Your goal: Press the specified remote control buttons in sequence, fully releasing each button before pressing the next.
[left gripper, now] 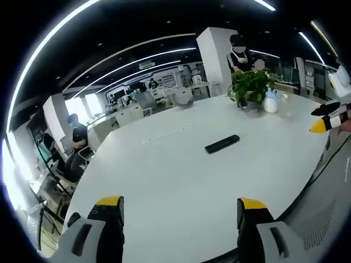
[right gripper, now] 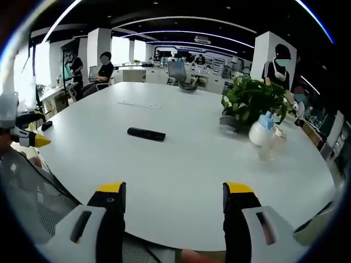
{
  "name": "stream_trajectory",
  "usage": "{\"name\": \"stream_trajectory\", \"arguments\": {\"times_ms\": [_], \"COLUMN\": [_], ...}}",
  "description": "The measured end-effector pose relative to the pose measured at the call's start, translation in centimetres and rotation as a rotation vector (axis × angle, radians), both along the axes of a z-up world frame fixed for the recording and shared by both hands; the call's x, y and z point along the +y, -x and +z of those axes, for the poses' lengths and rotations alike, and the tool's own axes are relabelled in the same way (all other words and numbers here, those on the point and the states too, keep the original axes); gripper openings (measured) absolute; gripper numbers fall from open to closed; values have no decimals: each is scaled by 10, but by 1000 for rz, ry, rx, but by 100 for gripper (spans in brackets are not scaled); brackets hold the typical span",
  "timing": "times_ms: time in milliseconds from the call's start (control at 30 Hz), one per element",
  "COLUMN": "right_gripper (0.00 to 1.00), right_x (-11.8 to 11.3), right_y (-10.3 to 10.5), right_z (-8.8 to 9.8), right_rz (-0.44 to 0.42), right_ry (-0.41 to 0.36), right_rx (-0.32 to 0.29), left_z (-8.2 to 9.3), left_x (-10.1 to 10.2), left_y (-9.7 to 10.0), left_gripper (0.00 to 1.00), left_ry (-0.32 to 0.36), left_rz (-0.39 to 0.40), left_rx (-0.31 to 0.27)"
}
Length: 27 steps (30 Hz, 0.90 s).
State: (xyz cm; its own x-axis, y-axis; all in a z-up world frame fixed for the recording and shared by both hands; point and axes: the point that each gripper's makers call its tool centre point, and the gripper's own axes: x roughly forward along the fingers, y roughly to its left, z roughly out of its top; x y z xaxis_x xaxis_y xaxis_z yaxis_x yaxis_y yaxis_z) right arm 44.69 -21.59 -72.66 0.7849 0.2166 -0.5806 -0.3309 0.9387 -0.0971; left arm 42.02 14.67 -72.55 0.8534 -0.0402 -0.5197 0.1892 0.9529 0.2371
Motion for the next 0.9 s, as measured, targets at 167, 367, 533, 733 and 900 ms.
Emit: {"name": "stream_trajectory", "arguments": {"times_ms": [167,367,533,733,900], "right_gripper": [74,73,73,73,72], "right_x": [4,1,-2,-1,0], "right_y": [2,0,0,0,1], "right_z": [-2,0,2,2,1], "right_rz": [23,14,-3,-3,4], "right_ry": [17,23,13,11,22], "right_rx": [7,-8,-15,-15,-10], "left_z": [1,2,2,1,1], "left_x": [2,-2,-4,-4,-4], "left_y": [0,0,1,2,2], "left_gripper": [87,87,86,85,83], "left_ry": [3,-1,10,6,25], "left_rz": [14,-5,-15,-21,-21], "left_rx": [-5,-8,-10,-5,-5]}}
